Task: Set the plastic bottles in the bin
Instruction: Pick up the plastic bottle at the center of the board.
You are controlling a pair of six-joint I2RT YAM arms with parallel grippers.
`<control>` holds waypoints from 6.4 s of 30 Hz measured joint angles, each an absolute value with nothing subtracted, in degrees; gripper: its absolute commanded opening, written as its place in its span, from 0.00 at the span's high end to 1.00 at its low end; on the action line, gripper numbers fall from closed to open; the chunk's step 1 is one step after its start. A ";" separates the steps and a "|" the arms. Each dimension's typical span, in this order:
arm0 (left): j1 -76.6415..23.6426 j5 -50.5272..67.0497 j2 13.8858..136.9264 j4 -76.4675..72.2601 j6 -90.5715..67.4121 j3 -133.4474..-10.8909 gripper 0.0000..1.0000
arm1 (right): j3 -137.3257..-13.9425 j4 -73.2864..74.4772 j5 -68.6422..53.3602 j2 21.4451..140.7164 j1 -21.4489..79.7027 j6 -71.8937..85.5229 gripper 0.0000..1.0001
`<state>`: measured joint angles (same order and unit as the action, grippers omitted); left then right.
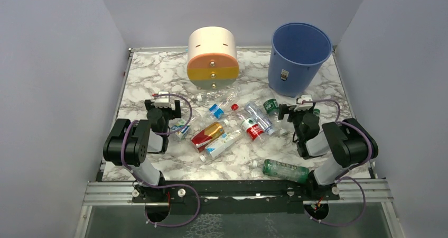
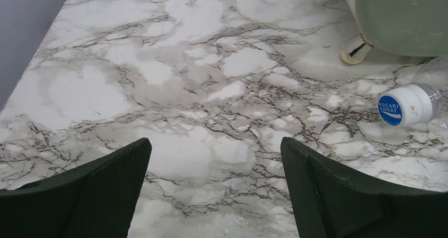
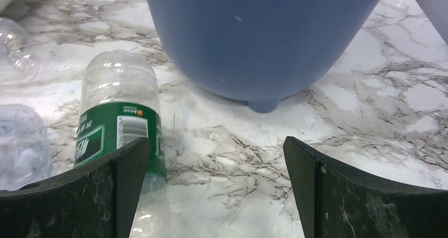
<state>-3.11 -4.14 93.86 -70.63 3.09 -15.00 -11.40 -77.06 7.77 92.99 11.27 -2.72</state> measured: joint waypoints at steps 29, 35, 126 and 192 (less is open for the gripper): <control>-12.12 -4.91 62.78 -36.71 -7.53 -28.67 0.01 | -27.00 -29.71 -17.50 48.77 11.27 6.61 0.01; -12.12 -3.84 59.13 -26.15 -14.72 -35.31 0.01 | -40.58 -13.15 -17.45 51.75 11.27 12.82 0.01; -41.52 12.14 70.46 -4.49 -35.81 -40.69 0.01 | -47.11 9.80 -5.93 83.59 13.10 20.47 0.24; -42.87 9.26 62.48 -0.64 -37.01 -36.62 0.01 | -70.54 22.92 1.08 81.76 22.46 16.40 0.60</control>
<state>-42.87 9.26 62.48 -0.64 -37.01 -36.62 -70.54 22.92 1.08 81.76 22.46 16.40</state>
